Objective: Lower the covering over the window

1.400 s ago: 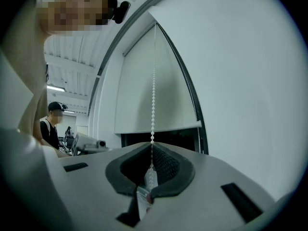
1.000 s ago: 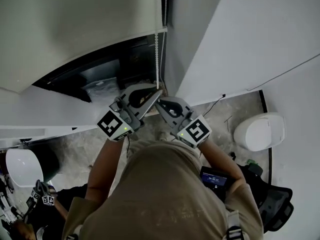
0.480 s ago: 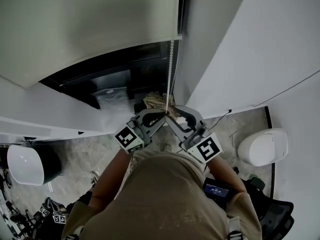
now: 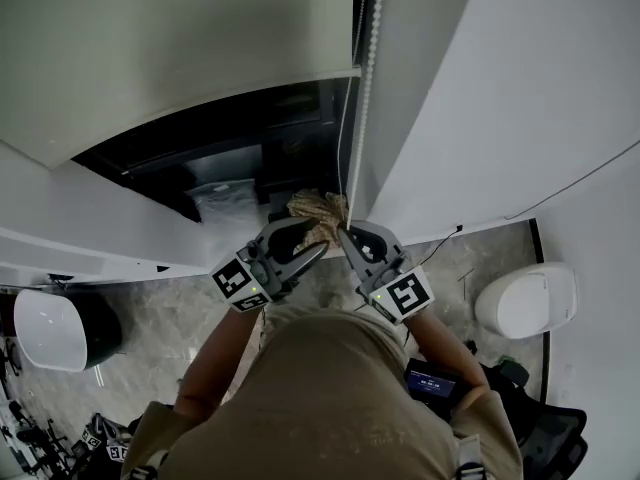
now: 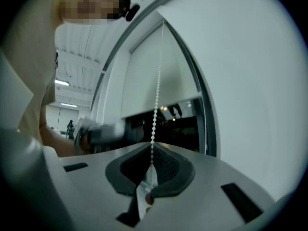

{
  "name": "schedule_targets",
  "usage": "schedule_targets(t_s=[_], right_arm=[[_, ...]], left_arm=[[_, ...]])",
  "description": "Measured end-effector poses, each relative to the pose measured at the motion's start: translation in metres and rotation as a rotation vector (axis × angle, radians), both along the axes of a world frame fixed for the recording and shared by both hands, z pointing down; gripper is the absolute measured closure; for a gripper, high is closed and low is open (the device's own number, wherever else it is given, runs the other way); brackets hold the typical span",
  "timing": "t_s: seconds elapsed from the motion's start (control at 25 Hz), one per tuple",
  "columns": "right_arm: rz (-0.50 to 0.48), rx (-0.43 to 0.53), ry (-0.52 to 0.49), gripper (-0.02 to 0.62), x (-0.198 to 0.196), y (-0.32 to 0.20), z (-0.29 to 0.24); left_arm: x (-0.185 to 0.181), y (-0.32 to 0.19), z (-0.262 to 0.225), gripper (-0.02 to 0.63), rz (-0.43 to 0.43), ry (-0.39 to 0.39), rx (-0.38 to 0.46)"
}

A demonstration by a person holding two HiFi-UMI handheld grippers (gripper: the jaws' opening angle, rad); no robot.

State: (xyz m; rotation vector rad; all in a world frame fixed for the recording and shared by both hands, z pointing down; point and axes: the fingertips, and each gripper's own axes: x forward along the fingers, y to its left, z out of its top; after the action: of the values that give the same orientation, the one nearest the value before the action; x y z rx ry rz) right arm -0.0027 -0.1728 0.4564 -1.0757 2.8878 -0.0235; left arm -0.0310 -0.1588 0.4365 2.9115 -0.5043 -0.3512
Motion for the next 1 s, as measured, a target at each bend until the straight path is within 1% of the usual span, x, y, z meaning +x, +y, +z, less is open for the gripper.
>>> schedule_targets(t_s=[0.08,0.12,0.2,0.28,0.32,0.36,0.4,0.48,0.56,0.6,0.64,0.68,0.8,0.88,0.92,0.96,1.0], right_arm=[[-0.027,-0.066,0.027,0.58,-0.004,0.005,0.029],[-0.032,-0.076,0.029,0.58,-0.004,0.007,0.033],[-0.03,-0.062,0.036,0.58,-0.004,0.007,0.03],[-0.031,-0.058,0.035,0.58,-0.005,0.008,0.028],[-0.036,-0.059,0.031,0.579,-0.006,0.009,0.028],[-0.044,-0.051,0.031,0.58,-0.007,0.012,0.026],[-0.054,-0.035,0.039,0.578,-0.007,0.015,0.023],[-0.068,0.004,0.055,0.578,-0.005,0.018,0.017],[-0.05,0.028,0.021,0.574,0.005,0.015,0.006],[-0.034,0.037,-0.009,0.553,0.012,0.013,-0.002],[-0.023,0.051,-0.035,0.513,0.019,0.01,-0.011],[-0.019,0.07,-0.053,0.494,0.023,0.009,-0.02],[-0.04,0.134,-0.093,0.489,0.02,0.008,-0.052],[-0.043,0.158,-0.097,0.489,0.011,0.007,-0.063],[-0.026,0.161,-0.091,0.491,0.008,0.005,-0.064],[0.0,0.156,-0.086,0.513,0.006,0.002,-0.063],[0.023,0.142,-0.085,0.568,0.007,-0.001,-0.061]], left_arm=[[0.003,-0.008,-0.026,0.454,-0.004,-0.011,0.068],[0.009,-0.009,-0.038,0.453,0.006,-0.03,0.107],[0.026,-0.011,-0.052,0.449,0.032,-0.071,0.163],[0.038,-0.014,-0.053,0.449,0.04,-0.094,0.17],[0.042,-0.016,-0.049,0.462,0.032,-0.101,0.16],[0.044,-0.018,-0.044,0.559,0.019,-0.105,0.149],[0.044,-0.02,-0.04,0.583,0.003,-0.104,0.142],[0.039,-0.026,-0.036,0.586,-0.06,-0.125,0.159],[0.03,-0.035,-0.033,0.588,-0.146,-0.165,0.183],[0.026,-0.038,-0.031,0.588,-0.171,-0.178,0.187],[0.025,-0.039,-0.028,0.588,-0.18,-0.187,0.192],[0.026,-0.036,-0.025,0.588,-0.173,-0.197,0.198],[0.04,-0.018,-0.008,0.589,-0.1,-0.251,0.21],[0.052,-0.005,0.009,0.589,-0.05,-0.275,0.193],[0.055,-0.001,0.017,0.589,-0.034,-0.273,0.178],[0.057,0.002,0.022,0.589,-0.024,-0.262,0.16],[0.057,0.004,0.026,0.589,-0.02,-0.248,0.141]])
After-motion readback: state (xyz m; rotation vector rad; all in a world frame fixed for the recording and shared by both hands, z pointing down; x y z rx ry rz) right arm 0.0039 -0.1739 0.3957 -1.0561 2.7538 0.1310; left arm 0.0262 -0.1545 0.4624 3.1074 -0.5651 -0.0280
